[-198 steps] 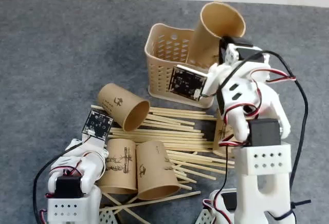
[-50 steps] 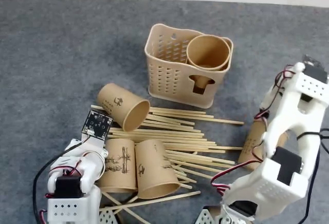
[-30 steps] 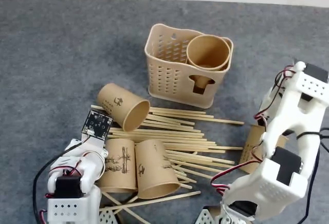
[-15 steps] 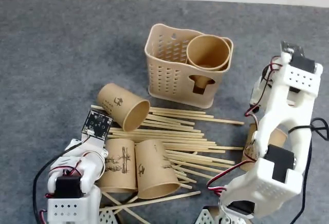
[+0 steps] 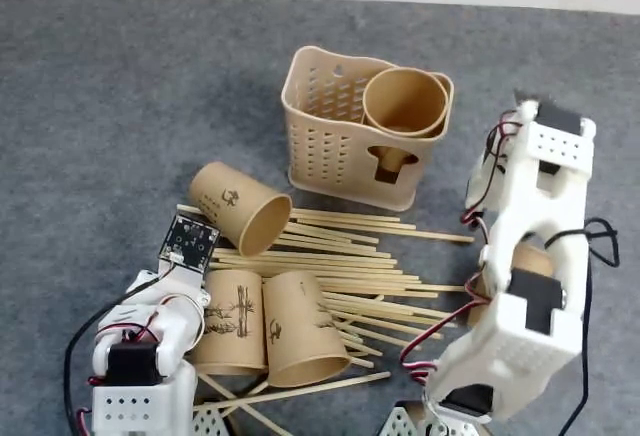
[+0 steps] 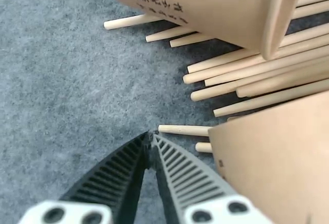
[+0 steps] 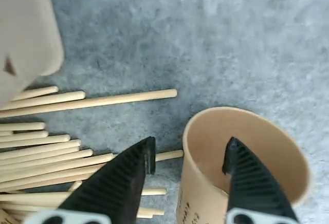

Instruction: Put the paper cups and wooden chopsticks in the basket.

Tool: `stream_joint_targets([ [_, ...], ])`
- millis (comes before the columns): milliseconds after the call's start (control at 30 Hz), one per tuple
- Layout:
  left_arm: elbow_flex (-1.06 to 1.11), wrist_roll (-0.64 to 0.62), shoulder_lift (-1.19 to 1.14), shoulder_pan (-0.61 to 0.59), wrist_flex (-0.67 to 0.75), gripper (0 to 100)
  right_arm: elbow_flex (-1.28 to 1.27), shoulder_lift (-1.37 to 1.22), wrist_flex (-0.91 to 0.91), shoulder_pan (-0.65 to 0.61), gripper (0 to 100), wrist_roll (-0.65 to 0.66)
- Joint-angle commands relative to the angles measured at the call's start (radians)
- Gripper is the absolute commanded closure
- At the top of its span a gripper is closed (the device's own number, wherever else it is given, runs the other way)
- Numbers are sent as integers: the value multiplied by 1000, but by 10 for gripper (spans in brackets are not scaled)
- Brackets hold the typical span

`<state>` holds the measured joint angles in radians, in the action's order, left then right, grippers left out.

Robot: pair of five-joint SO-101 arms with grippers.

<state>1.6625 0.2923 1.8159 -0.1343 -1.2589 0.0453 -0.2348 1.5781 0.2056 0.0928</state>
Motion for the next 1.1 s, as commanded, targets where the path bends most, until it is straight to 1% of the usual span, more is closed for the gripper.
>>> stream_joint_targets([
  [0, -16, 6, 4, -10, 18, 995, 12, -31, -8, 27, 778, 14],
  [67, -16, 6, 4, -10, 18, 995, 13, -61, -7, 48, 779, 23],
  [133, -16, 6, 4, -10, 18, 995, 12, -68, -1, 61, 803, 72],
  [200, -16, 6, 4, -10, 18, 995, 8, -68, 7, 70, 858, 110],
  [367, -16, 6, 4, -10, 18, 995, 18, -65, 104, 81, 991, 218],
  [433, -16, 6, 4, -10, 18, 995, 56, -64, 147, 81, 991, 250],
  [500, -16, 6, 4, -10, 18, 995, 107, -45, 182, 81, 992, 255],
  [667, -16, 6, 4, -8, 18, 995, 162, 70, 182, 84, 992, 259],
  [867, -16, 6, 4, -8, 18, 995, 160, 288, 182, 82, 992, 261],
  [1067, -16, 6, 4, -8, 18, 995, 157, 526, 182, 39, 992, 256],
])
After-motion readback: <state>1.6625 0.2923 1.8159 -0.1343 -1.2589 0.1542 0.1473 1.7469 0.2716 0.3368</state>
